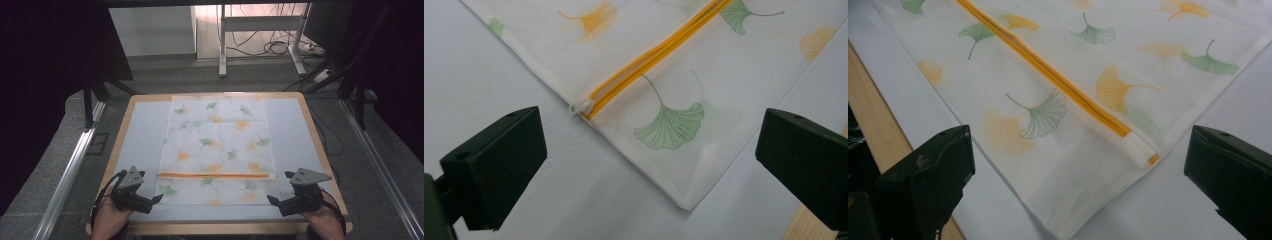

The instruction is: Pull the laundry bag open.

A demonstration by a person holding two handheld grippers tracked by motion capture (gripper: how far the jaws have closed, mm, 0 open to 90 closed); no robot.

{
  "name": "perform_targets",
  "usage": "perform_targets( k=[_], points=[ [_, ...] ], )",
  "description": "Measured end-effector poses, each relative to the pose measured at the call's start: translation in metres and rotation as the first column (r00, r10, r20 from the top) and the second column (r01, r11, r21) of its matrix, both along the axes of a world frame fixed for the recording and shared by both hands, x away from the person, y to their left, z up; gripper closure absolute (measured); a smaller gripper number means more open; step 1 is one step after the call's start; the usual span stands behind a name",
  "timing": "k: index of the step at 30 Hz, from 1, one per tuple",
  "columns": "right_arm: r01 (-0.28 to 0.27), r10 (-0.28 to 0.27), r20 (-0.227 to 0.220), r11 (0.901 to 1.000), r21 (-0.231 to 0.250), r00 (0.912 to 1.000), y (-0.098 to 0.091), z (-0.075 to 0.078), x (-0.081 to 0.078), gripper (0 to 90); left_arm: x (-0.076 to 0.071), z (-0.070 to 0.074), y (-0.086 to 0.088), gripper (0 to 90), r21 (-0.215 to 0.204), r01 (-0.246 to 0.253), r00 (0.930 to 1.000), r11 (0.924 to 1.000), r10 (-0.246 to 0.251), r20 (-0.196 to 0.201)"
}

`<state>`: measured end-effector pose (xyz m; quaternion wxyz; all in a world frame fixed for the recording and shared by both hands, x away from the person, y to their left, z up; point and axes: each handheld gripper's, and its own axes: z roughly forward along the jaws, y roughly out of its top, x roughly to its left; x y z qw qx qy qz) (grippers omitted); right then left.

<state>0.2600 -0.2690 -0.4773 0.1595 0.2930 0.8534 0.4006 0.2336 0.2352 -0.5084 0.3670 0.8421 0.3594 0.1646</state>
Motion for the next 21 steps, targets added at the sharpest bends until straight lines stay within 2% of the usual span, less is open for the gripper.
perform_targets(
  k=[5, 13, 15, 21],
  points=[
    [0.015, -0.015, -0.027, 0.9998, 0.014, 0.9995, -0.005, -0.003, -0.006, 0.0, -0.004, -0.002, 0.003, 0.0, -0.023, -0.008, 1.0000, 0.9997, 0.008, 0.000],
    [0.031, -0.030, -0.056, 0.9994, 0.017, 0.9980, -0.012, -0.009, -0.011, 0.0, -0.008, -0.010, 0.008, 0.0, -0.021, -0.013, 0.9993, 0.9997, 0.012, -0.034],
    [0.035, -0.033, -0.068, 0.9992, 0.022, 0.9972, -0.014, -0.011, -0.012, 0.0, -0.009, -0.010, 0.009, 0.0, -0.037, -0.016, 0.9995, 0.9992, 0.015, -0.027],
    [0.044, -0.040, -0.081, 0.9981, 0.045, 0.9959, -0.018, -0.011, -0.011, 0.0, -0.007, -0.011, 0.009, 0.0, -0.028, -0.017, 0.9990, 0.9995, 0.015, -0.042]
  ],
)
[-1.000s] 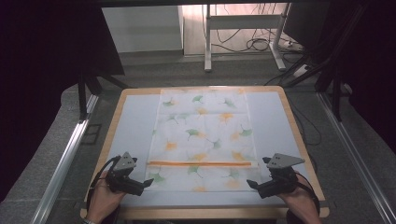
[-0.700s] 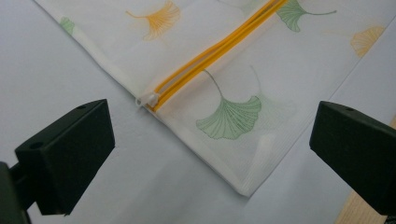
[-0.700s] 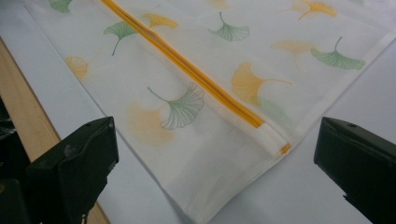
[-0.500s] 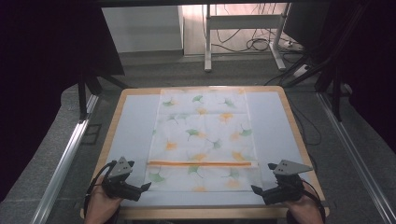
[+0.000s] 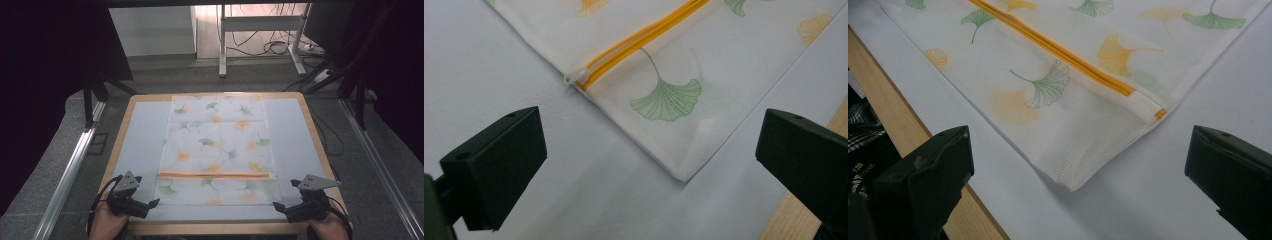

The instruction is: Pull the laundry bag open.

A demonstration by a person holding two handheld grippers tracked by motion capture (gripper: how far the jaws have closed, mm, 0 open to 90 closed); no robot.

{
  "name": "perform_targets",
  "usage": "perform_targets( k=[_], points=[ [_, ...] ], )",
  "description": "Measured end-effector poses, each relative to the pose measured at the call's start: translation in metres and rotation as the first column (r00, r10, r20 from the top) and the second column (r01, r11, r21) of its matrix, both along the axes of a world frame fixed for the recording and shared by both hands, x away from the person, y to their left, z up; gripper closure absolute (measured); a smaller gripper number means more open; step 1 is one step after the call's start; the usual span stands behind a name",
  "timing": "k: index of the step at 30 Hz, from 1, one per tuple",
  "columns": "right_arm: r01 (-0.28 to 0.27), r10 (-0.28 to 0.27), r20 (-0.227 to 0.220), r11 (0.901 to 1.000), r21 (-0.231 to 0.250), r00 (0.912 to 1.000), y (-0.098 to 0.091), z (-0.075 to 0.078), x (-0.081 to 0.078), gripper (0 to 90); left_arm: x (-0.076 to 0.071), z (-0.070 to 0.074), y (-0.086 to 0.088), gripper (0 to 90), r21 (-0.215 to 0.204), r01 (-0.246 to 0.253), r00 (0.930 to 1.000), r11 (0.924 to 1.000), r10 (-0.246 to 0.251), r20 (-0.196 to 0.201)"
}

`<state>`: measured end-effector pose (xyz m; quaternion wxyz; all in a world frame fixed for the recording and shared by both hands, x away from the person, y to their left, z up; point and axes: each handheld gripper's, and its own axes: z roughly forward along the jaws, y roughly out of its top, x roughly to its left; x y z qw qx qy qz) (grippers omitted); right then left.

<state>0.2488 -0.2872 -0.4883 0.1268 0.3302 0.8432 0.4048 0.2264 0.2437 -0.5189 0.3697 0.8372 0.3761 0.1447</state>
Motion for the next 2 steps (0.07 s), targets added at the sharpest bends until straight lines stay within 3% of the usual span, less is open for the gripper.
perform_targets(
  k=[2],
  points=[
    [0.000, 0.000, -0.004, 1.0000, -0.006, 1.0000, 0.0003, -0.0005, 0.0005, 0.0, 0.0005, -0.0005, -0.0013, 0.0, 0.012, 0.002, 1.0000, 0.9999, -0.002, -0.004]
  ],
)
